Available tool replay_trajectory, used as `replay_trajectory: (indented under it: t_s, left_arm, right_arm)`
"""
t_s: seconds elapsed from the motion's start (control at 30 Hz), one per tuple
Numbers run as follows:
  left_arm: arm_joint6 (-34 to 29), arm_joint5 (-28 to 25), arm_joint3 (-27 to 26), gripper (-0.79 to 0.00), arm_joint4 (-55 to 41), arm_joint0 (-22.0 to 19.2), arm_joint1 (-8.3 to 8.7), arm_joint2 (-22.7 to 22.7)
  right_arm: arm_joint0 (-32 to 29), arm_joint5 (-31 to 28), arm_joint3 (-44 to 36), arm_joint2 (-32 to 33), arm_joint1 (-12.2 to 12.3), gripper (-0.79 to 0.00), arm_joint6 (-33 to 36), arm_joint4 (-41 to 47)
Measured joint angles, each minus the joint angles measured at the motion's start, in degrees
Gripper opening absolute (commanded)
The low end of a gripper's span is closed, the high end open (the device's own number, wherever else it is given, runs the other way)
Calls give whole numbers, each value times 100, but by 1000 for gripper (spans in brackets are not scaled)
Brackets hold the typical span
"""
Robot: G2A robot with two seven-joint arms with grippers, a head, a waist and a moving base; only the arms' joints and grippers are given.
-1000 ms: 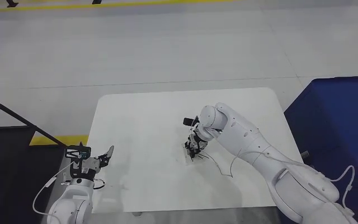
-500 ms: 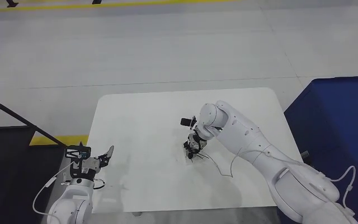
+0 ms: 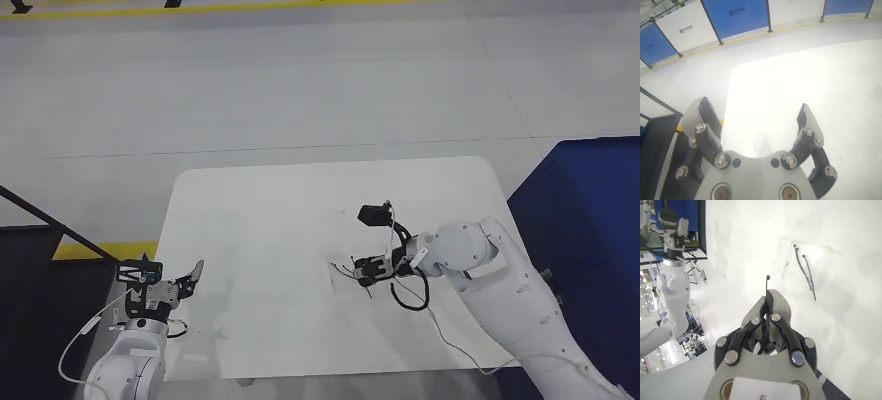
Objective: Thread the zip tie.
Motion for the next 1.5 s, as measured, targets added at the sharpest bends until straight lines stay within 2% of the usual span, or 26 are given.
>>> replay_trajectory:
  t_s: [0.17, 1.5]
  left_arm:
    - [0, 0, 0, 0, 0, 0, 0, 0]
    - [0, 0, 0, 0, 0, 0, 0, 0]
  right_arm:
    - [459, 9, 365, -314, -11, -785, 18, 7]
    - [445, 9, 351, -302, -10, -785, 18, 7]
